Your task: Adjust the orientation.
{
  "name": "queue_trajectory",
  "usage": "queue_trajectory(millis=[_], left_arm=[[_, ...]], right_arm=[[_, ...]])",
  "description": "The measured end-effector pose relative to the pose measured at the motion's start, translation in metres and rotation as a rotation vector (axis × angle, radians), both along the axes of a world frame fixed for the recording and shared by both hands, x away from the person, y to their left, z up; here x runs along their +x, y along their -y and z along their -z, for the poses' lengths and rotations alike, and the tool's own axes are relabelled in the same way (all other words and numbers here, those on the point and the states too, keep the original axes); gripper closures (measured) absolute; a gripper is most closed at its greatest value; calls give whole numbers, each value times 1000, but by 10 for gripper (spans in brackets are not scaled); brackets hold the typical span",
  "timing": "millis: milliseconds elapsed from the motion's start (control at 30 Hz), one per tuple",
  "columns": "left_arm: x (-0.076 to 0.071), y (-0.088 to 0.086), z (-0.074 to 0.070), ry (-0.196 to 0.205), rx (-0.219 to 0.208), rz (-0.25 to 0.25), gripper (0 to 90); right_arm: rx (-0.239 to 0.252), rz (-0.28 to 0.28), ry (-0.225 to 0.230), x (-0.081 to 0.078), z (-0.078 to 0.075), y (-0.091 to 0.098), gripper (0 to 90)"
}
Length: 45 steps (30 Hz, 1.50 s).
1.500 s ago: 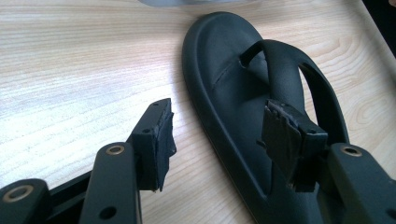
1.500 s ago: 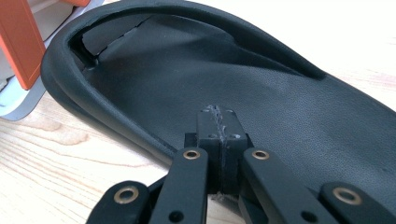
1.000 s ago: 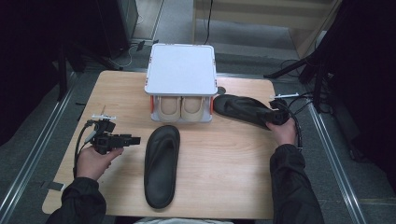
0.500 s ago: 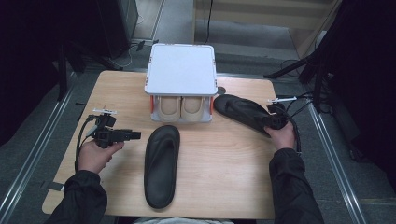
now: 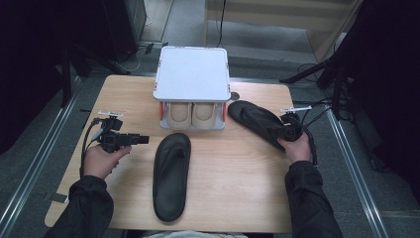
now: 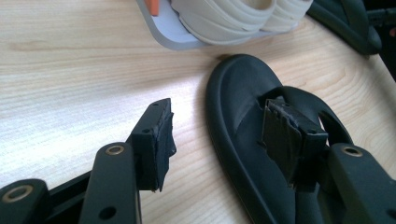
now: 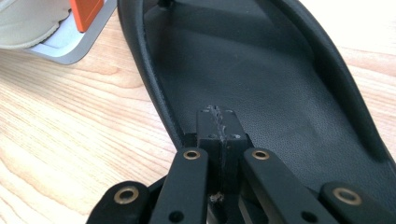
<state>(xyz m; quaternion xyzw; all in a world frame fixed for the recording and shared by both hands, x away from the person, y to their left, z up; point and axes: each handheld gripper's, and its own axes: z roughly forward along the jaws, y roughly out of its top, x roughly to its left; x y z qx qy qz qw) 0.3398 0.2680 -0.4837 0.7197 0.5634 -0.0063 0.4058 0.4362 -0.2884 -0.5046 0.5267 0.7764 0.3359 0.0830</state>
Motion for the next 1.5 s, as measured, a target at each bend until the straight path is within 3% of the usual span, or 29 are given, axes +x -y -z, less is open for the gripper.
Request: queue_trajectory(millis=[333, 433, 600, 800, 1500], left_arm=[[7, 3, 0, -5, 10, 15, 443], [7, 8, -3, 19, 18, 32, 442], [7, 8, -2, 14, 21, 31, 440], [6, 9, -4, 36, 20, 30, 440], [2, 9, -3, 24, 50, 41, 439]], right_arm=[[14, 5, -11, -7, 1, -11, 900], [23, 8, -21, -9, 0, -18, 900], [26, 0, -22, -10, 1, -25, 900], [36, -7, -23, -11, 1, -38, 900], [31, -34, -7, -11, 2, -77, 885]])
